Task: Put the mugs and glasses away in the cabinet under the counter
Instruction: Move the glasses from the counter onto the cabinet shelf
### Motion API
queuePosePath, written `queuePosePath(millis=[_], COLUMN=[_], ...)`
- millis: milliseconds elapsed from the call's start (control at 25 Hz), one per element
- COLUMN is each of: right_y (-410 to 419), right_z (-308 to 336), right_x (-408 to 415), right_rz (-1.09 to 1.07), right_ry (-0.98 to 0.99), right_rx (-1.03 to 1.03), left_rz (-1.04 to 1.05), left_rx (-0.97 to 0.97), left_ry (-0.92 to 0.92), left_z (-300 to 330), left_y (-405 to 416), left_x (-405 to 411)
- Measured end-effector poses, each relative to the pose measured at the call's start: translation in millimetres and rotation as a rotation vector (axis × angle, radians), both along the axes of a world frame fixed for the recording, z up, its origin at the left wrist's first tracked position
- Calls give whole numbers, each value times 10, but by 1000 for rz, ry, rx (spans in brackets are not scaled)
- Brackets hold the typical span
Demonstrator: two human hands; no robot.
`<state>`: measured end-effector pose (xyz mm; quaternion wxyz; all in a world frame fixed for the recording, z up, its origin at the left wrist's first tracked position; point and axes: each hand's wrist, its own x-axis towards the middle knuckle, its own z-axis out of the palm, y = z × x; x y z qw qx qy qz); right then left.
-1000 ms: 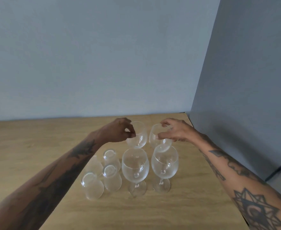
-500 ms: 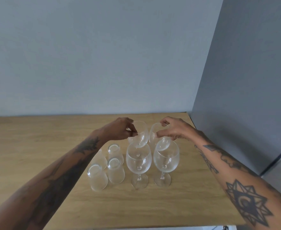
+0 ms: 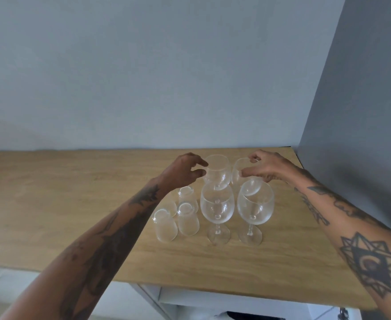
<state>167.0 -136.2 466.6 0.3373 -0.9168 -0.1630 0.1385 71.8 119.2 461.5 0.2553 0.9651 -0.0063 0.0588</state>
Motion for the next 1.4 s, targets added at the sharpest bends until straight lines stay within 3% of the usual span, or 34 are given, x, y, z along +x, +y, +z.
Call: queuePosePath(millis=[160, 360, 560, 760, 1000, 1160, 1400], right_y=[-2, 346, 1206, 1797, 1848, 1756, 1774], right_z=[101, 569, 780, 209, -840, -1247, -1558], right_x=[-131, -501, -1079, -1410, -1610, -1702, -1692], right_rz=[-16, -88, 61, 111, 16, -50, -161], right_ry=[-65, -318, -462, -378, -294, -422, -372], right_rx=[-34, 89, 153, -24, -291, -134, 129], left_rz=[23, 68, 116, 119, 134, 115, 129], left_rx=[-14, -70, -76, -126, -193, -291, -429], left_ry=[-27, -65, -90, -61, -22, -75, -187], left_z=[56, 166, 65, -298, -1044, -1412, -1696], left_y=[216, 582, 994, 1042, 843, 789, 690], left_x=[-273, -576, -921, -1088, -1240, -1375, -1376])
